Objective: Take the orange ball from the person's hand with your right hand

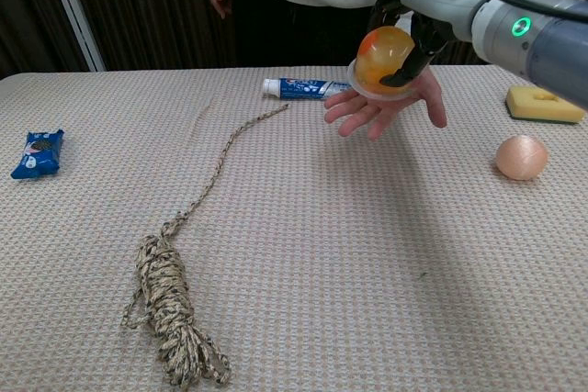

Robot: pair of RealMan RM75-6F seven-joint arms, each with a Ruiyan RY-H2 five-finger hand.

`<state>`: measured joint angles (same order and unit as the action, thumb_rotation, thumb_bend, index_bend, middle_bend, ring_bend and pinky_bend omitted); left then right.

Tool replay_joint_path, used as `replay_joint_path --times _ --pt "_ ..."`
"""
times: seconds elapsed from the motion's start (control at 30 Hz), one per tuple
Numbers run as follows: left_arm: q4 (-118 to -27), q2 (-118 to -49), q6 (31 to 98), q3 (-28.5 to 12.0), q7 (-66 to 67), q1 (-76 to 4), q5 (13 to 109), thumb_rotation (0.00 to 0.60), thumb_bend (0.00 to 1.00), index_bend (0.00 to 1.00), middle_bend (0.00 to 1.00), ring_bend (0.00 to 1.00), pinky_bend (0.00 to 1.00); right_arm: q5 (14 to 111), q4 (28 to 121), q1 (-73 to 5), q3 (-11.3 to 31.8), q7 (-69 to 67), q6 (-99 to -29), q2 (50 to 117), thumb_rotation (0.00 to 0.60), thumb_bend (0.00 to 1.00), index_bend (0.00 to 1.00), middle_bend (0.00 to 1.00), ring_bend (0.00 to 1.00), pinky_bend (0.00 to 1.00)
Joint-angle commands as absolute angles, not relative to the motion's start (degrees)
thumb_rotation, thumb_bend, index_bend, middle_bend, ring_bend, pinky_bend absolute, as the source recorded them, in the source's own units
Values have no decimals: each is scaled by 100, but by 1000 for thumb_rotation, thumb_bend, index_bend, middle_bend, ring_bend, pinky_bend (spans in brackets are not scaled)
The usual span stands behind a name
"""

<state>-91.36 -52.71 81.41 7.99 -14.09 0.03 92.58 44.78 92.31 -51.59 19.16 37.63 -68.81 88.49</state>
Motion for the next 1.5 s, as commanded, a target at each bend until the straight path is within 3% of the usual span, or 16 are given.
replay_joint_path --times 0.03,0.23,0.43,0.73,0.9,1.07,1.17,1.33,1.5 --pt "-9137 -5271 8138 799 -1394 2 9256 600 270 89 0 0 0 4681 9863 -4882 1849 3761 -7124 8322 600 364 713 580 533 663" --pt "-9148 -5268 8149 803 -1381 9 9260 600 271 96 0 0 0 4980 10884 -4166 1512 3554 -7570 7357 600 364 713 580 533 663" --pt "-9173 -5267 8145 801 -1331 12 9247 600 272 98 0 0 0 5309 11217 -3405 946 3059 -7766 6737 600 364 713 580 533 663" --pt "-9192 -5280 8169 791 -1289 30 9226 600 273 97 0 0 0 5488 10540 -2912 428 2644 -7613 6933 600 364 704 566 511 663" --pt "-9191 -5282 8155 788 -1290 23 9220 600 273 96 0 0 0 5235 10175 -2883 300 2796 -7294 7184 600 310 627 496 448 642" --pt "-9190 -5277 8157 789 -1310 23 9223 600 273 97 0 0 0 5078 9858 -2896 239 2923 -7018 7444 600 160 366 258 169 363" --pt "-9184 -5277 8153 789 -1320 22 9225 600 272 97 0 0 0 5027 9776 -2891 228 2877 -6864 7543 600 139 296 183 54 266" --pt "-9178 -5277 8154 790 -1333 20 9229 600 273 97 0 0 0 5136 9700 -2875 212 2931 -6841 7607 600 108 124 11 0 97" --pt "-9167 -5280 8155 790 -1348 20 9233 600 274 97 0 0 0 5680 9760 -2732 269 2737 -7235 7491 600 88 68 0 0 73"
